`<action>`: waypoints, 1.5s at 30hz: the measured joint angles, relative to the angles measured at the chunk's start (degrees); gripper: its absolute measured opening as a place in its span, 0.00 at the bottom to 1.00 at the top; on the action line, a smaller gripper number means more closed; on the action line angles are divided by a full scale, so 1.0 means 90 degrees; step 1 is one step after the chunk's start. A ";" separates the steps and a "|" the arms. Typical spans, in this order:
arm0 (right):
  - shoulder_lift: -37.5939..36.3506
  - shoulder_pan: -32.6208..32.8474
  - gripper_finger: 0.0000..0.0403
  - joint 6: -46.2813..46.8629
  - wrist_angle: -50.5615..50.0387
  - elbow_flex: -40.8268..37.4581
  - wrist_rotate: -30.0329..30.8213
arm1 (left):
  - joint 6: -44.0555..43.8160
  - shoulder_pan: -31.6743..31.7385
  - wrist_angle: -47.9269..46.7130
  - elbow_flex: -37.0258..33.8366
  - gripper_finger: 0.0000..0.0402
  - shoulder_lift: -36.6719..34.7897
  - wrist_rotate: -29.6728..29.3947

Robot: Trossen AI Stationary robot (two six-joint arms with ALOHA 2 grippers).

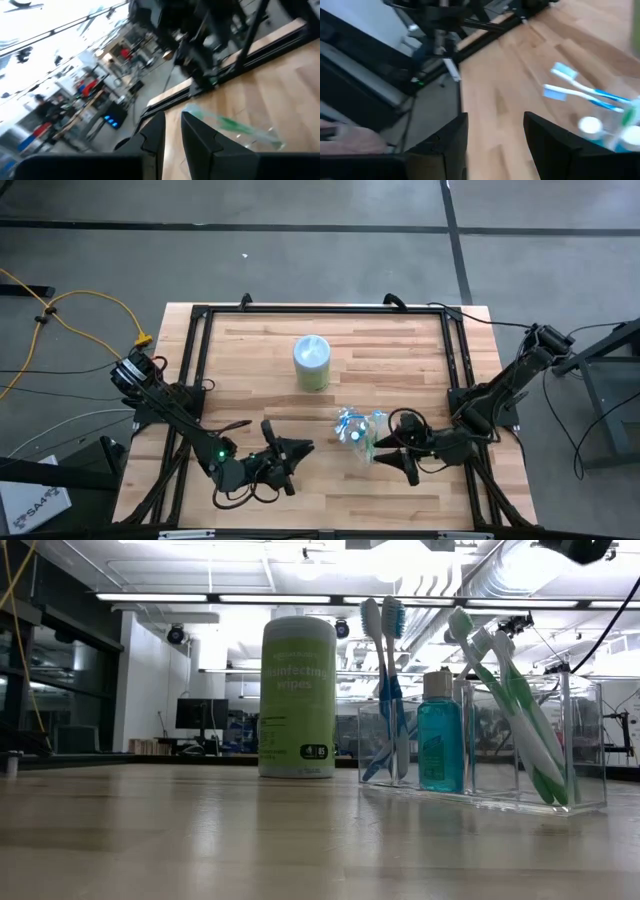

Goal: Pick & Place toothbrushing station
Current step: Return to Home Position

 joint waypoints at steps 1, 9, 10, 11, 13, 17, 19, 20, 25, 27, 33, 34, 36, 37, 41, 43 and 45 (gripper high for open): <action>-0.0026 0.0000 0.45 0.0000 0.0103 0.0000 -0.0068 | 0.0077 -0.0031 0.0000 0.0000 0.14 0.0000 -0.0164; -0.0197 -0.0002 0.45 0.0005 0.0375 0.0000 -0.0514 | 0.0901 -0.0402 0.0299 -0.0002 0.14 0.0002 -0.0954; -0.0218 -0.0002 0.45 0.0010 0.0380 0.0000 -0.0515 | 0.1143 -0.0456 0.0400 -0.0002 0.14 0.0001 -0.0953; -0.0233 -0.0002 0.45 0.0041 0.0392 0.0000 -0.0514 | 0.1302 -0.0497 0.0428 -0.0002 0.14 0.0000 -0.0954; -0.0275 -0.0002 0.45 0.0151 0.0392 0.0000 -0.0512 | 0.1457 -0.0575 0.0401 -0.0002 0.14 0.0002 -0.1050; -0.0579 0.0000 0.45 -0.0510 0.0392 -0.0002 -0.0496 | 0.1196 -0.0702 0.0403 -0.0002 0.14 0.0002 -0.1687; -0.0850 0.0048 0.45 -0.0962 0.0378 -0.0002 -0.0494 | 0.0910 -0.0708 0.0403 -0.0002 0.14 0.0002 -0.1858; -0.1022 0.0083 0.45 -0.1181 0.0384 -0.0002 -0.0488 | 0.0841 -0.0690 0.0406 -0.0002 0.14 0.0002 -0.1879; -0.1844 0.0324 0.45 -0.2159 0.0344 -0.0002 -0.0494 | 0.0555 -0.0384 0.0405 -0.0005 0.14 0.0002 -0.1920; -0.2137 0.0450 0.45 -0.2412 0.0206 -0.0002 -0.0494 | 0.0536 -0.0259 0.0401 -0.0010 0.14 -0.0006 -0.1870; -0.3092 0.0742 0.45 -0.2872 0.0263 -0.0452 -0.0501 | 0.0173 0.0134 0.0356 -0.0229 0.14 -0.0288 -0.1211; -0.3245 0.0779 0.45 -0.2937 0.0357 -0.0592 -0.0500 | 0.0032 0.0204 0.0296 -0.0306 0.14 -0.0366 -0.1109; -0.3555 0.0855 0.45 -0.3071 0.0609 -0.0948 -0.0501 | -0.0373 0.0323 -0.0017 -0.0463 0.14 -0.0564 -0.0852; -0.3745 0.0895 0.45 -0.3164 0.0733 -0.1144 -0.0504 | -0.0631 0.0378 -0.0249 -0.0531 0.14 -0.0682 -0.0690; -0.4601 0.0970 0.45 -0.3482 0.1193 -0.1772 -0.0534 | -0.1965 0.0641 -0.1696 -0.0702 0.14 -0.1281 0.0260; -0.5023 0.0996 0.45 -0.3624 0.1280 -0.2049 -0.0590 | -0.2734 0.0871 -0.2614 -0.0730 0.14 -0.1640 0.1068; -0.5436 0.1025 0.45 -0.3779 0.1367 -0.2307 -0.0788 | -0.3380 0.1145 -0.3388 -0.0731 0.14 -0.1926 0.1916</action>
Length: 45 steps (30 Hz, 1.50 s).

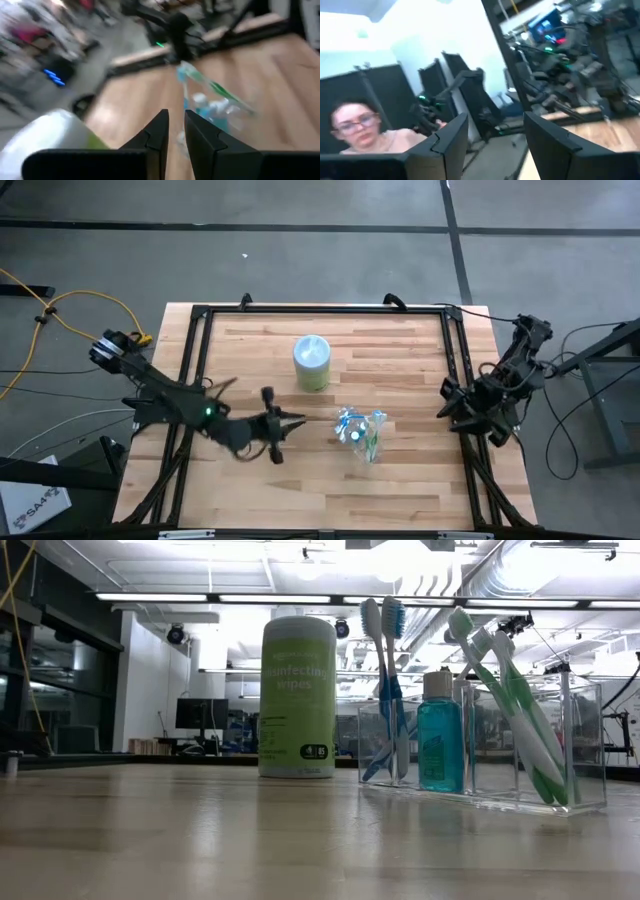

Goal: Pick & Place toothbrushing station
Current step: Return to Home Position

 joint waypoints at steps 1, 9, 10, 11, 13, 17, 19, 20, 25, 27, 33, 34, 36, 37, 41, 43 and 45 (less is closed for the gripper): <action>-0.0156 0.0008 0.45 -0.0072 0.0063 -0.0097 -0.0091 | -0.0218 0.0132 -0.0263 0.0000 0.14 -0.0097 0.0388; -0.1441 0.0005 0.45 -0.0403 0.0088 -0.0690 -0.0467 | -0.0370 0.0657 -0.0668 -0.0020 0.14 -0.0199 0.1509; -0.1630 0.0005 0.45 -0.0438 0.0060 -0.0792 -0.0520 | -0.0382 0.0704 -0.0691 -0.0054 0.14 -0.0197 0.1516; -0.1802 0.0005 0.45 -0.0482 0.0050 -0.0873 -0.0581 | -0.0422 0.0745 -0.0708 -0.0094 0.14 -0.0193 0.1519; -0.2122 0.0005 0.45 -0.0520 0.0089 -0.1057 -0.0675 | -0.0495 0.0817 -0.0709 -0.0156 0.14 -0.0189 0.1516; -0.2170 0.0005 0.45 -0.0560 0.0202 -0.1246 -0.0759 | -0.0634 0.0938 -0.0695 -0.0197 0.14 -0.0189 0.1515; -0.2173 0.0005 0.45 -0.0540 0.0293 -0.1213 -0.0982 | -0.0646 0.0972 -0.0692 -0.0197 0.14 -0.0189 0.1515; -0.2173 0.0006 0.45 -0.0542 0.0302 -0.1213 -0.1047 | -0.0657 0.0978 -0.0691 -0.0197 0.14 -0.0189 0.1516; -0.2174 0.0005 0.45 -0.0657 0.0462 -0.1312 -0.1536 | -0.0693 0.0974 -0.0685 -0.0197 0.14 -0.0189 0.1515; -0.2179 0.0005 0.45 -0.0713 0.0497 -0.1473 -0.1797 | -0.0703 0.0964 -0.0684 -0.0197 0.14 -0.0189 0.1515; -0.2184 0.0005 0.45 -0.0832 0.1472 -0.2218 -0.2893 | -0.0703 0.0962 -0.0687 -0.0197 0.14 -0.0189 0.1512; -0.2184 0.0005 0.45 -0.0831 0.1725 -0.2361 -0.3048 | -0.0703 0.0962 -0.0687 -0.0197 0.14 -0.0189 0.1512; -0.2184 0.0005 0.45 -0.0830 0.2154 -0.2604 -0.3230 | -0.0703 0.0962 -0.0688 -0.0197 0.14 -0.0189 0.1512; -0.2184 0.0005 0.45 -0.0826 0.2305 -0.2703 -0.3244 | -0.0703 0.0962 -0.0687 -0.0197 0.14 -0.0189 0.1512; -0.2179 0.0005 0.45 -0.0804 0.2319 -0.2714 -0.3193 | -0.0701 0.0962 -0.0689 -0.0197 0.14 -0.0189 0.1510; -0.2179 0.0005 0.45 -0.0822 0.2281 -0.2715 -0.3233 | -0.0701 0.0962 -0.0689 -0.0197 0.14 -0.0189 0.1510; -0.2179 0.0005 0.45 -0.0824 0.2103 -0.2715 -0.3313 | -0.0701 0.0962 -0.0689 -0.0197 0.14 -0.0189 0.1510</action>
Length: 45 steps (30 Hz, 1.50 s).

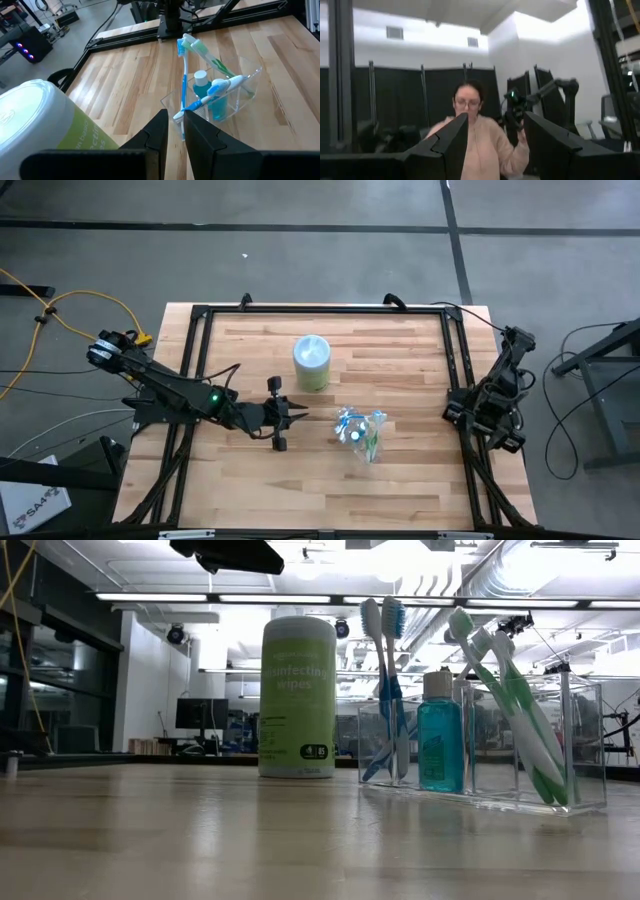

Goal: Pick & Place toothbrushing station
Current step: Return to Home Position

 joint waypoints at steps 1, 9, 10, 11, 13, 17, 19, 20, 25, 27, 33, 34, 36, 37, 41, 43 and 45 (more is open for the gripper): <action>0.0000 0.0000 0.45 -0.0002 -0.0128 0.0000 -0.0039 | 0.0000 0.0000 0.0000 0.0000 0.14 0.0000 0.0000; -0.0007 0.0000 0.45 -0.0004 -0.1274 -0.0002 -0.0096 | 0.0000 0.0000 -0.0001 0.0000 0.14 0.0000 -0.0002; -0.0007 0.0000 0.45 -0.0004 -0.1425 -0.0002 -0.0130 | 0.0000 0.0000 -0.0002 0.0000 0.14 0.0000 -0.0002; -0.0007 0.0000 0.45 -0.0001 -0.1568 -0.0002 -0.0179 | 0.0000 0.0000 0.0000 0.0000 0.14 0.0000 -0.0002; -0.0007 0.0000 0.45 0.0003 -0.1833 -0.0002 -0.0305 | 0.0000 0.0000 0.0000 0.0000 0.14 0.0000 -0.0002; -0.0007 0.0000 0.45 -0.0027 -0.2053 -0.0005 -0.0629 | 0.0000 0.0000 0.0000 0.0000 0.14 0.0000 -0.0002; -0.0007 0.0000 0.45 -0.0037 -0.2239 -0.0005 -0.0729 | 0.0000 0.0000 0.0000 0.0000 0.14 0.0000 -0.0002; -0.0007 0.0000 0.45 -0.0044 -0.2302 -0.0005 -0.0742 | 0.0002 0.0000 0.0000 0.0000 0.14 0.0000 -0.0002; -0.0009 -0.0007 0.45 -0.0048 -0.2732 -0.0006 -0.0719 | 0.0002 0.0000 0.0000 0.0000 0.14 0.0000 -0.0002; -0.0010 -0.0007 0.45 -0.0026 -0.2882 -0.0007 -0.0720 | 0.0002 0.0000 0.0000 0.0000 0.14 0.0000 -0.0002; -0.0010 -0.0007 0.45 0.0135 -0.2985 -0.0010 -0.0708 | 0.0002 0.0000 0.0000 0.0000 0.14 0.0000 -0.0002; -0.0010 -0.0007 0.45 0.0181 -0.2988 -0.0010 -0.0708 | 0.0002 0.0000 0.0000 0.0000 0.14 0.0000 -0.0002; -0.0010 -0.0007 0.45 0.0210 -0.2995 -0.0010 -0.0708 | 0.0002 0.0000 0.0000 0.0000 0.14 0.0000 -0.0002; -0.0010 -0.0007 0.45 0.0189 -0.2998 -0.0010 -0.0708 | 0.0002 0.0000 0.0002 0.0000 0.14 0.0000 -0.0002; -0.0007 -0.0007 0.45 0.0144 -0.3015 -0.0010 -0.0672 | 0.0002 0.0000 0.0029 0.0002 0.14 0.0000 -0.0002; -0.0007 -0.0007 0.45 0.0150 -0.3020 -0.0012 -0.0674 | 0.0002 0.0000 0.0029 0.0002 0.14 0.0000 -0.0002; -0.0007 -0.0007 0.45 0.0161 -0.3026 -0.0012 -0.0674 | 0.0002 0.0000 0.0049 0.0002 0.14 0.0000 -0.0002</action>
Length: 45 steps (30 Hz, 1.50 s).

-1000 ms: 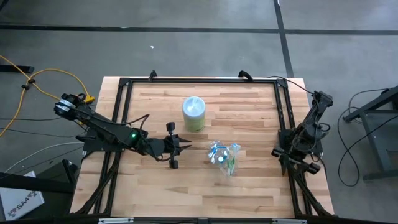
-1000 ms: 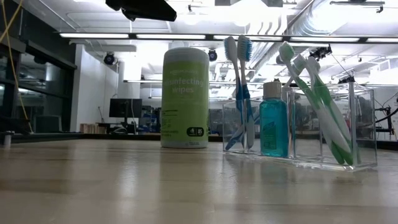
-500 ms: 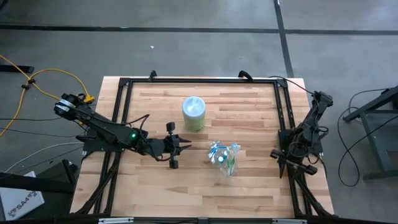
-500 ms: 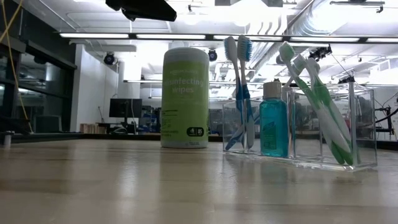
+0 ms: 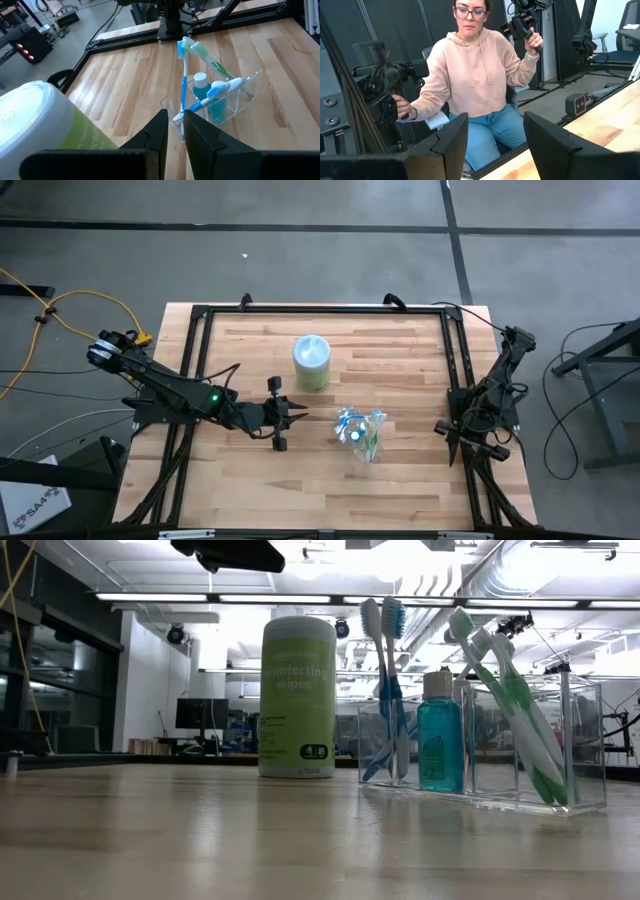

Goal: Pick & Place toothbrushing station
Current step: Return to Home Position

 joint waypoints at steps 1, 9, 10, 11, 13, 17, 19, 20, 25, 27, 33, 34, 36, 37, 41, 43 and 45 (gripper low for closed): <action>0.0002 0.0000 0.45 0.0000 -0.0005 0.0000 0.0000 | 0.0000 0.0000 0.0021 0.0000 0.14 0.0000 0.0000; 0.0024 0.0000 0.45 0.0002 -0.0013 -0.0002 -0.0007 | 0.0000 0.0000 0.0066 0.0000 0.14 0.0000 0.0000; 0.0029 0.0000 0.45 0.0002 -0.0013 -0.0002 -0.0007 | 0.0000 0.0000 0.0068 0.0000 0.14 0.0000 0.0000; 0.0029 0.0000 0.45 0.0002 -0.0013 -0.0002 -0.0007 | 0.0000 0.0000 0.0068 0.0000 0.14 0.0000 0.0000; 0.0029 0.0000 0.45 0.0002 -0.0013 -0.0002 -0.0010 | 0.0000 0.0000 0.0066 0.0000 0.14 0.0000 0.0000; 0.0032 0.0000 0.45 0.0005 -0.0013 -0.0005 -0.0013 | 0.0000 -0.0001 0.0067 0.0000 0.14 0.0000 0.0000; 0.0032 0.0000 0.45 0.0002 -0.0013 -0.0005 -0.0015 | 0.0000 0.0000 0.0066 0.0000 0.14 0.0000 0.0002; 0.0032 0.0001 0.45 0.0004 -0.0013 -0.0005 -0.0015 | -0.0001 -0.0001 0.0067 0.0000 0.14 0.0000 0.0001; 0.0032 0.0000 0.45 0.0005 -0.0013 -0.0007 -0.0015 | -0.0039 0.0000 -0.0014 0.0000 0.14 0.0000 0.0279; 0.0032 0.0000 0.45 0.0005 -0.0013 -0.0007 -0.0016 | -0.0045 0.0018 -0.0175 0.0000 0.14 -0.0034 0.0667; 0.0032 0.0001 0.45 0.0005 -0.0013 -0.0007 -0.0017 | -0.0168 0.0093 -0.0784 0.0000 0.14 -0.0358 0.1621; 0.0032 0.0000 0.45 0.0005 -0.0013 -0.0007 -0.0019 | -0.0181 0.0055 -0.0822 -0.0047 0.14 -0.0436 0.1755; 0.0032 0.0001 0.45 0.0005 -0.0013 -0.0007 -0.0017 | -0.0199 -0.0075 -0.0856 -0.0240 0.14 -0.0681 0.1891; 0.0032 0.0000 0.45 0.0005 -0.0013 -0.0007 -0.0017 | -0.0224 -0.0148 -0.0853 -0.0368 0.14 -0.0842 0.1887; 0.0032 0.0002 0.45 0.0005 -0.0013 -0.0007 -0.0017 | -0.0325 -0.0450 -0.0626 -0.1123 0.14 -0.1777 0.1839; 0.0032 0.0000 0.45 0.0005 -0.0014 -0.0007 -0.0017 | -0.0318 -0.0605 -0.0400 -0.1598 0.14 -0.2376 0.1812; 0.0032 0.0000 0.45 0.0005 -0.0013 -0.0007 -0.0017 | -0.0321 -0.0742 -0.0144 -0.2064 0.14 -0.3007 0.1804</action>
